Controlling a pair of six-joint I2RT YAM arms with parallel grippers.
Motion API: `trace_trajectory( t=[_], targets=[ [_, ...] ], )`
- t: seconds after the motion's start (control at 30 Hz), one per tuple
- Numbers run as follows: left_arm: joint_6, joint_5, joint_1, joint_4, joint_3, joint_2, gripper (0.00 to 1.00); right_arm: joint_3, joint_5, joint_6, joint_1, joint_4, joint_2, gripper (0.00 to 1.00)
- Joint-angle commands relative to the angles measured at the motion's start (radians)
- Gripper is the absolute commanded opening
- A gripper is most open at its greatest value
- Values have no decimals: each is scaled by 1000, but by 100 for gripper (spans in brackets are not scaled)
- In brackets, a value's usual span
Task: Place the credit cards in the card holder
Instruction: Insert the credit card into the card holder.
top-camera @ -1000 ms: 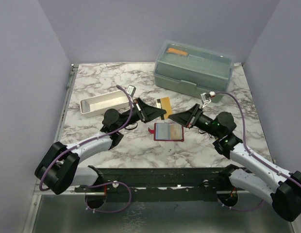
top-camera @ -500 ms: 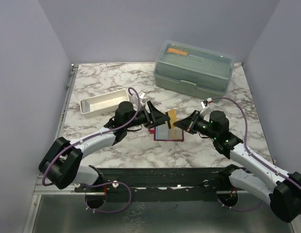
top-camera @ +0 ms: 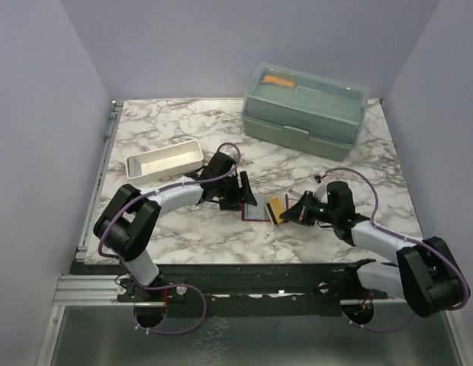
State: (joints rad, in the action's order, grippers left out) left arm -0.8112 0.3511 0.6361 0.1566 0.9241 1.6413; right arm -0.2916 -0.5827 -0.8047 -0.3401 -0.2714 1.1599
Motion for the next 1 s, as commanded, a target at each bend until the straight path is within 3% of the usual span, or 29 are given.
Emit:
trace_trajectory(
  t=[0.0, 0.13, 0.47, 0.77, 0.97],
  targets=[
    [72, -86, 3, 126, 47, 65, 68, 17, -82, 28, 32, -119, 48, 0],
    [64, -104, 5, 129, 52, 110, 66, 43, -137, 18, 58, -221, 106, 0],
    [54, -174, 5, 130, 52, 167, 50, 62, -171, 3, 88, -354, 236, 0],
    [49, -199, 4, 135, 42, 168, 41, 75, -187, 14, 118, -350, 242, 0],
    [47, -195, 5, 135, 32, 164, 40, 72, -197, 28, 127, -347, 263, 0]
  ],
)
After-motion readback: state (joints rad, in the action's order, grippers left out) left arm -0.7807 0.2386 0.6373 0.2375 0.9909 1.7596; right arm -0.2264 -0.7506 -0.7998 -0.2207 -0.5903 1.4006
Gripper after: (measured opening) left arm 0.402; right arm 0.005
